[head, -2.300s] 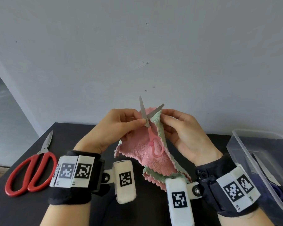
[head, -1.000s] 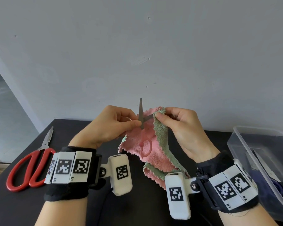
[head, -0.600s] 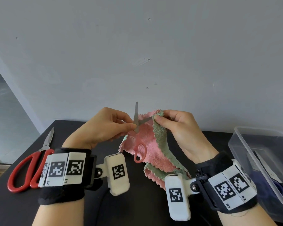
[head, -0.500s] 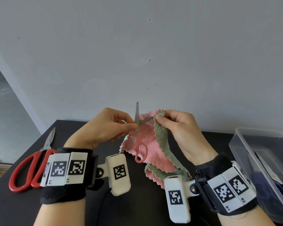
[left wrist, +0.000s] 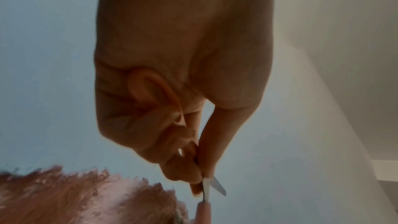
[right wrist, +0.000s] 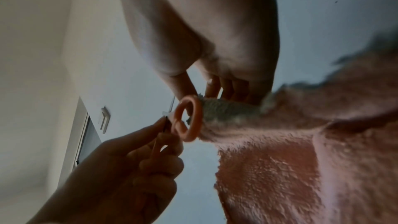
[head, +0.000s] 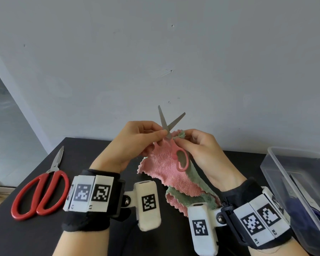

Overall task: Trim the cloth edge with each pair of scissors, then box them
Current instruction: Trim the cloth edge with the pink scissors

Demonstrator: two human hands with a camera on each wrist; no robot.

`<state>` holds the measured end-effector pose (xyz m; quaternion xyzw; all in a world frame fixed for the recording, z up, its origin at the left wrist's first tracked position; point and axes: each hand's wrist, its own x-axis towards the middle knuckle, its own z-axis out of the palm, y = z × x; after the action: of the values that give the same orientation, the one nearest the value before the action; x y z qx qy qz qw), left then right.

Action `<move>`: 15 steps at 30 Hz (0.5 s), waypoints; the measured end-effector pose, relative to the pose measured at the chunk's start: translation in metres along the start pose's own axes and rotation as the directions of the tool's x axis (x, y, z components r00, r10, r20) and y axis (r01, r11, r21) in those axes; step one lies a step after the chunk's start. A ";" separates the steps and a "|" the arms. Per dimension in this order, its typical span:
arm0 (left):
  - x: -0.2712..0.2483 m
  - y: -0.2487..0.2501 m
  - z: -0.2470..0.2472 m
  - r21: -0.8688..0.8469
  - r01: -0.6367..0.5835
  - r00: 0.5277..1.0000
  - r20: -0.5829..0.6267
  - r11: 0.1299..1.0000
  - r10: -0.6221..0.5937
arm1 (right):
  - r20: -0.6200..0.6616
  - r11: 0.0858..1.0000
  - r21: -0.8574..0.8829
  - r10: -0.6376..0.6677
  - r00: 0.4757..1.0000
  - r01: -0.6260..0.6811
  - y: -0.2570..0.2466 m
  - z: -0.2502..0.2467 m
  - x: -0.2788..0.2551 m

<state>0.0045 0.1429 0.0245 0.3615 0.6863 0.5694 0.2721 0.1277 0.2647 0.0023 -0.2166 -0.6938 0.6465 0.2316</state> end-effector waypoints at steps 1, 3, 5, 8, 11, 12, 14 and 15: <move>0.001 -0.001 0.002 -0.006 -0.006 1.000 0.005 1.000 0.006 | -0.004 1.000 -0.009 0.006 1.000 -0.006 0.000 -0.001 0.000; 0.002 -0.001 0.003 -0.006 -0.012 1.000 0.002 1.000 0.012 | -0.013 1.000 -0.013 0.019 1.000 -0.020 0.001 -0.002 0.001; 0.002 -0.001 0.001 -0.008 -0.013 1.000 -0.012 1.000 0.013 | -0.022 0.999 0.006 0.036 0.999 -0.036 0.002 -0.003 0.002; 0.001 0.000 0.002 0.009 -0.018 1.000 -0.022 1.000 0.018 | -0.011 1.000 0.005 0.024 1.000 -0.024 0.001 -0.003 0.001; -0.002 0.000 0.007 0.024 -0.029 0.999 -0.022 0.999 0.029 | 0.004 0.999 -0.030 -0.020 1.000 0.020 -0.001 -0.002 -0.002; -0.004 0.001 0.008 0.028 -0.025 0.999 -0.019 0.999 0.025 | 0.010 0.997 -0.063 -0.039 0.999 0.039 -0.001 -0.002 -0.003; -0.009 0.002 0.006 0.028 -0.004 1.000 -0.020 1.000 0.004 | 0.041 0.990 -0.121 -0.062 0.997 0.067 0.000 0.000 -0.006; -0.011 0.003 0.004 0.025 0.011 1.000 -0.027 1.000 -0.011 | 0.057 0.988 -0.138 -0.068 0.996 0.076 0.000 0.001 -0.009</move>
<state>0.0148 0.1368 0.0257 0.3534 0.6991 0.5640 0.2614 0.1339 0.2583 0.0017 -0.1902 -0.7506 0.5930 0.2208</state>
